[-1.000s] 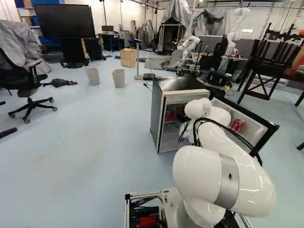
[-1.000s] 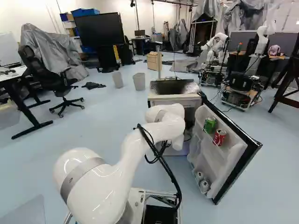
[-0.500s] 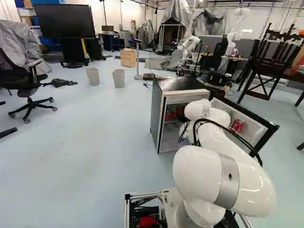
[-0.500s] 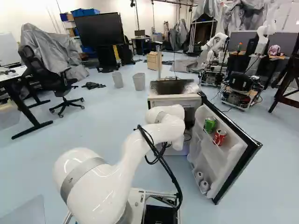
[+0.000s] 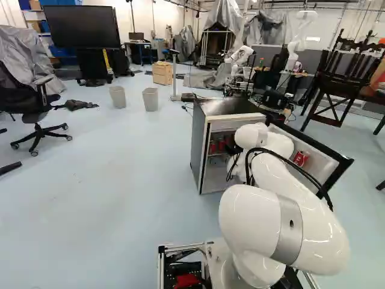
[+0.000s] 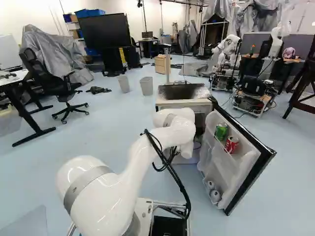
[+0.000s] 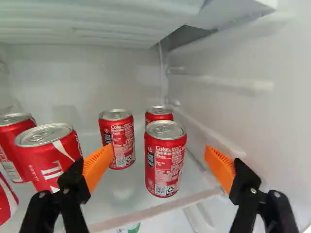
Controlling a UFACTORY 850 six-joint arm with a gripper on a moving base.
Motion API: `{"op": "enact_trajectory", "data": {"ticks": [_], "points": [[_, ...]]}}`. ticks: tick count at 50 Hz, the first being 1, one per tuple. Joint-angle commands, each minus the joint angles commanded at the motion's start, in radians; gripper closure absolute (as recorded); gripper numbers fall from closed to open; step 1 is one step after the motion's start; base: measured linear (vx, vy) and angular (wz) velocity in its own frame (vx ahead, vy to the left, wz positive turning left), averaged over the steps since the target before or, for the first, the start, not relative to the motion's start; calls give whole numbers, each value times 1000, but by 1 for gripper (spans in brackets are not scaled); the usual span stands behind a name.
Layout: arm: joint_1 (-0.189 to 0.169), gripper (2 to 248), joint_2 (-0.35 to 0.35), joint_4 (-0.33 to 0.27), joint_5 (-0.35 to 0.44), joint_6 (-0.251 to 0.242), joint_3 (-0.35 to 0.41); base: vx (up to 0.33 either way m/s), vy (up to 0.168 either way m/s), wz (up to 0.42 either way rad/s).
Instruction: Grab a drink from the fridge
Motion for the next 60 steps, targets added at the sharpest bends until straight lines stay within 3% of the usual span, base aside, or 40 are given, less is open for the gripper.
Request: {"op": "enact_trajectory", "data": {"ticks": [1,5,6,11,12,16,17,21,22,42,60], "points": [[0,16,0,0,0,0,0,0,0,0],[0,16,0,0,0,0,0,0,0,0],[0,54,0,0,0,0,0,0,0,0],[0,54,0,0,0,0,0,0,0,0],[0,92,0,0,0,0,0,0,0,0],[0,92,0,0,0,0,0,0,0,0],[0,130,0,0,0,0,0,0,0,0],[0,130,0,0,0,0,0,0,0,0],[0,154,0,0,0,0,0,0,0,0],[0,154,3,0,0,0,4,0,0,0],[-6,154,97,0,0,0,123,0,0,0]]}}
